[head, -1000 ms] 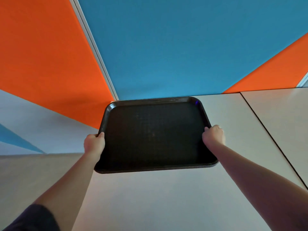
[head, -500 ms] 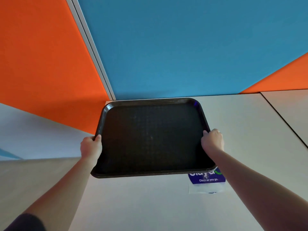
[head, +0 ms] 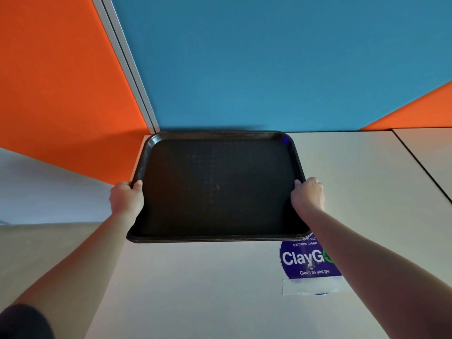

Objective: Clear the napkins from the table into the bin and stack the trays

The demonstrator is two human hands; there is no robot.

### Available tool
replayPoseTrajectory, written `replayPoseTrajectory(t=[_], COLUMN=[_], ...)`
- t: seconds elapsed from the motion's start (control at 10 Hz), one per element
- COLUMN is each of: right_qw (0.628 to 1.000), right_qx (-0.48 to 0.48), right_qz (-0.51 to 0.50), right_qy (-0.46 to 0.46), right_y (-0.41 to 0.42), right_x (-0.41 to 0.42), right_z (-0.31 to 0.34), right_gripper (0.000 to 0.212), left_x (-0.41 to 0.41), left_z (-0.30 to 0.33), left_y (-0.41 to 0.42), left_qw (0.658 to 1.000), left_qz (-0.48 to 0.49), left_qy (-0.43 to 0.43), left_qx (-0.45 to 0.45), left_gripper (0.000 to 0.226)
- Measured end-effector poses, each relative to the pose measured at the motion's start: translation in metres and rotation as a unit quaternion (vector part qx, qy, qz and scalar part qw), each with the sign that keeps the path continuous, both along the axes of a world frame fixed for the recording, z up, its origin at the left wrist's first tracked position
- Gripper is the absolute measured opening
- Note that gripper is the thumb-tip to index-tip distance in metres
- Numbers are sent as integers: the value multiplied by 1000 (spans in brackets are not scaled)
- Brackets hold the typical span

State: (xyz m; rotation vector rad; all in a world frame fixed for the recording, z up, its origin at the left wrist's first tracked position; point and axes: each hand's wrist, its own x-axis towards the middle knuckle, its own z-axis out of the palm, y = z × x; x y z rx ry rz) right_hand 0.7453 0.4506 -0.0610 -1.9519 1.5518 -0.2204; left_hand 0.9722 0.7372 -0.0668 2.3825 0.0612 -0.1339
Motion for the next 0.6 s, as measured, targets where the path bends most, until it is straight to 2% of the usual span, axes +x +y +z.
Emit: replayPoseTrajectory(t=[0.2, 0.4, 0.6], right_qw=[999, 997, 992], right_qx=[7, -9, -14], right_qz=[28, 69, 121], right_qy=[28, 42, 21], right_y=[6, 17, 20], right_x=[-6, -29, -70], right_z=[12, 41, 74], right_gripper=[44, 43, 42], left_x=[-12, -56, -112], left_z=[12, 33, 62], left_y=[2, 1, -16], left_qw=[996, 959, 934], left_qz=[-37, -148, -236], left_qy=[-36, -67, -87], left_qx=[79, 232, 255], left_gripper=[30, 45, 48])
